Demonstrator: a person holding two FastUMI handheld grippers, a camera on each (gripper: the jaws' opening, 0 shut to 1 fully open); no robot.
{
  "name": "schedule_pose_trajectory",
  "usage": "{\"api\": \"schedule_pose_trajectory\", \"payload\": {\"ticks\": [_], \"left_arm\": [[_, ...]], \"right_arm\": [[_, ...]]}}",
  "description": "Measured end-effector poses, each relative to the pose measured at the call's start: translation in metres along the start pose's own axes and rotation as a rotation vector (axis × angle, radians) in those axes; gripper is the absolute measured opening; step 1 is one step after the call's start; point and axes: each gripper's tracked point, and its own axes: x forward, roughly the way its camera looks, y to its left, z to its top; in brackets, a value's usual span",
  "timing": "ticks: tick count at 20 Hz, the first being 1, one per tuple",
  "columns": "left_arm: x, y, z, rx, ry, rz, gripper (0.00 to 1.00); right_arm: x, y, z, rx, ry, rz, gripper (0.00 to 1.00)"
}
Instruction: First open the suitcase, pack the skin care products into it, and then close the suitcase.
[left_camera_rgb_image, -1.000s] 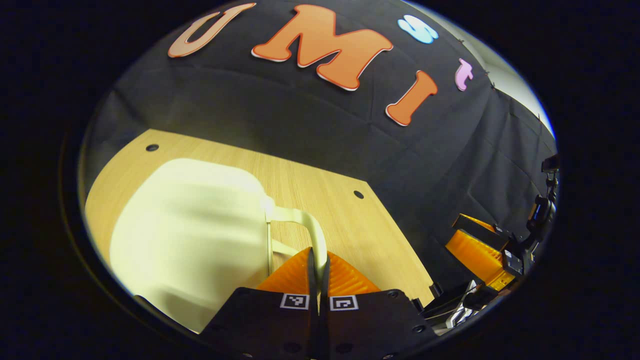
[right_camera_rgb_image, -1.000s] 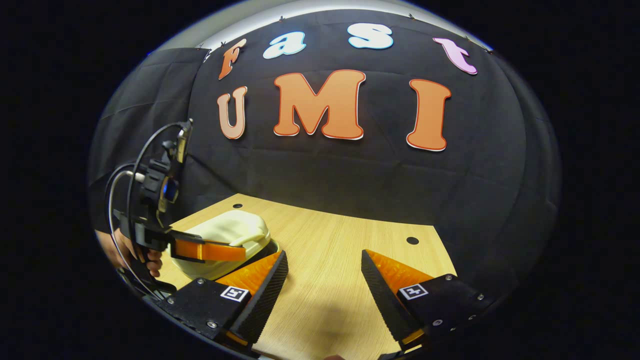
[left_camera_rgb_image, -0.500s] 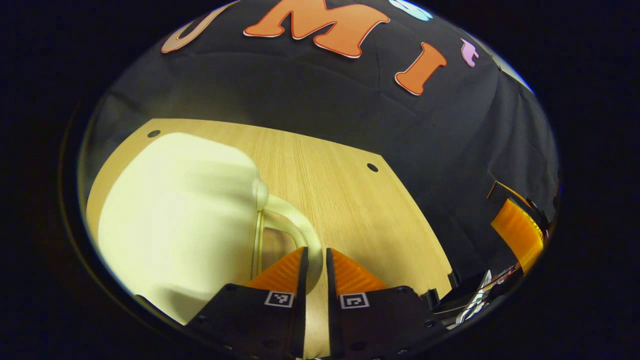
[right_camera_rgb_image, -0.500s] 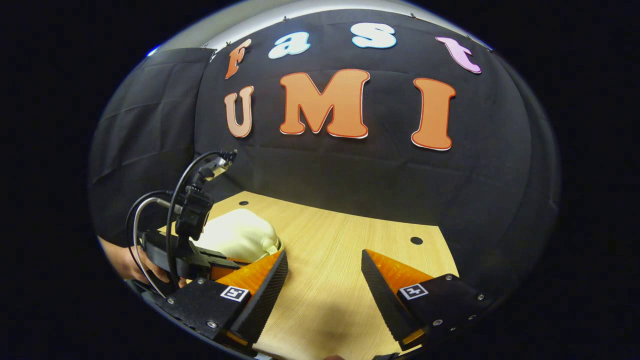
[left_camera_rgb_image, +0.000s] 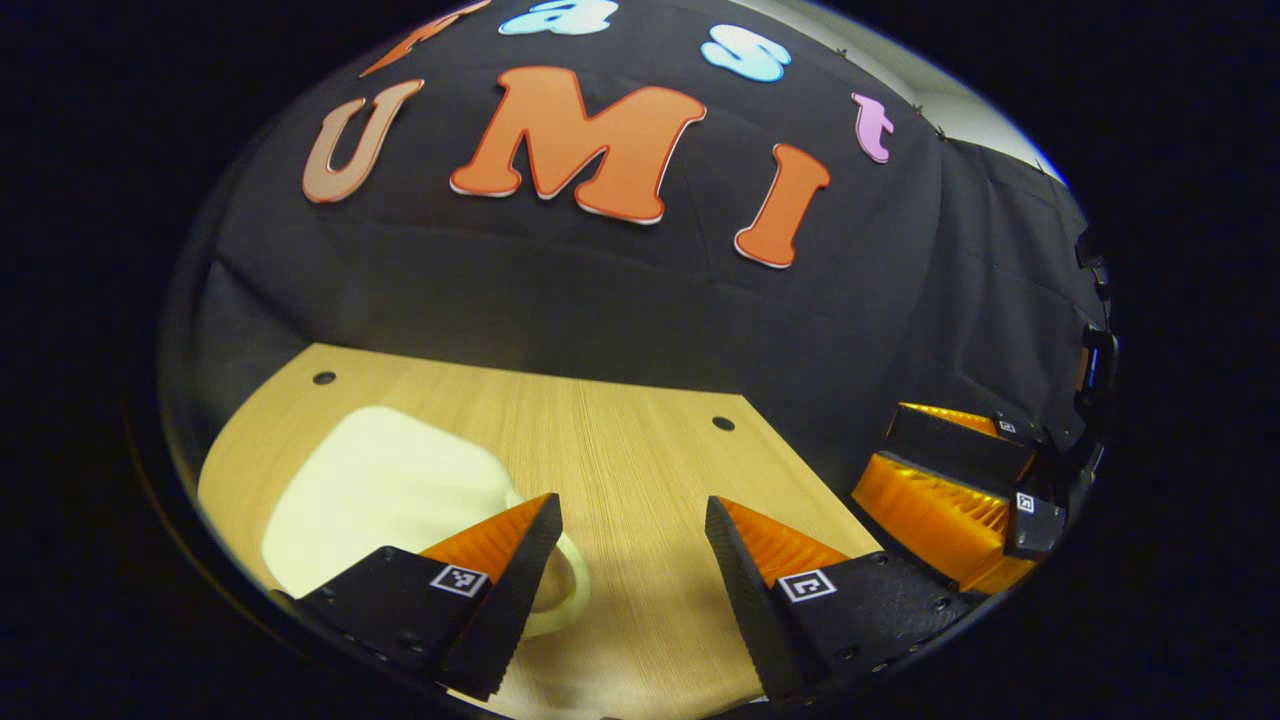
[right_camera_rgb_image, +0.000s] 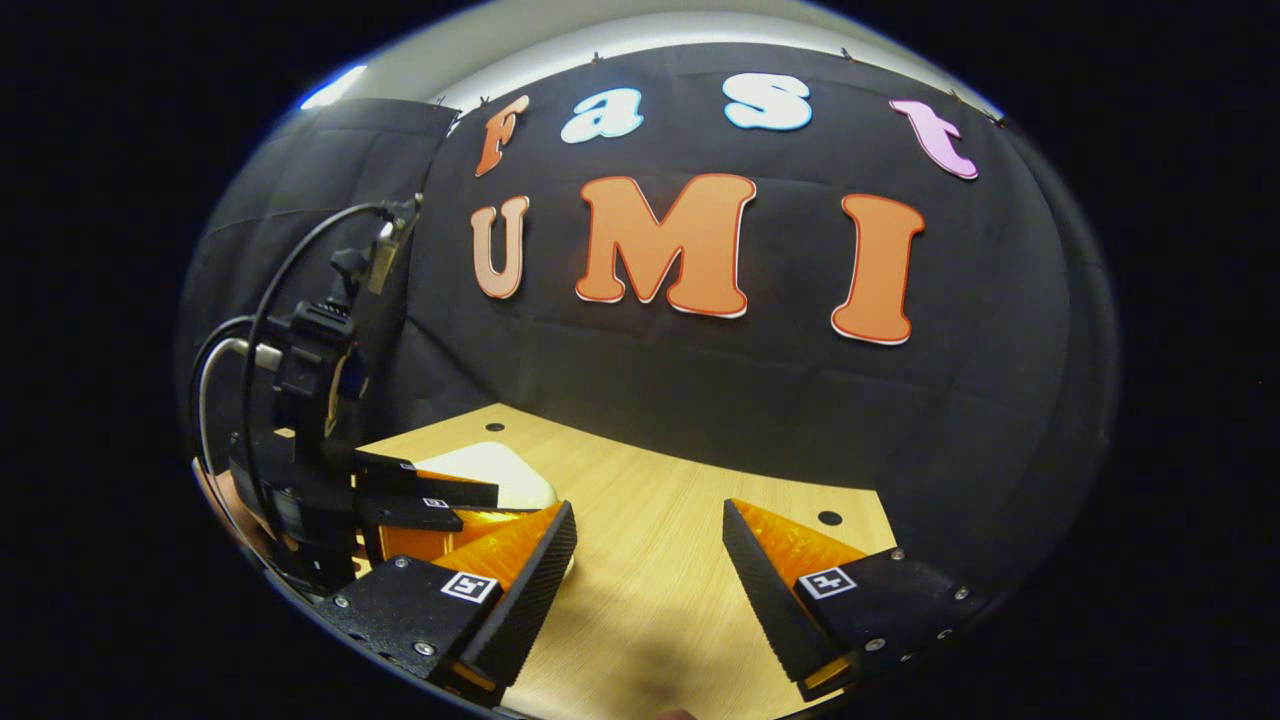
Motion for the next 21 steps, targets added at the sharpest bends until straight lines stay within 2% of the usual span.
{"api": "schedule_pose_trajectory", "payload": {"ticks": [1,3,8,11,18,21], "left_arm": [[-0.007,-0.002,0.007,0.007,-0.028,0.018,0.9],[-0.018,-0.006,0.029,0.008,-0.093,0.039,0.97],[-0.039,-0.007,0.067,0.098,-0.256,0.127,0.97],[-0.037,-0.007,0.061,0.155,-0.245,0.156,0.97],[-0.035,-0.008,0.059,0.164,-0.234,0.147,0.98],[-0.035,-0.007,0.061,0.174,-0.24,0.153,0.97]], "right_arm": [[-0.002,0.002,0.003,-0.006,-0.013,0.004,0.94],[-0.001,0.002,0.012,-0.018,-0.043,0.005,0.94],[0.0,-0.009,0.025,-0.017,-0.094,-0.048,0.93],[0.0,-0.014,0.031,0.024,-0.116,-0.058,0.93],[0.002,-0.019,0.036,0.032,-0.134,-0.074,0.93],[0.003,-0.017,0.036,0.0,-0.134,-0.074,0.93]]}}
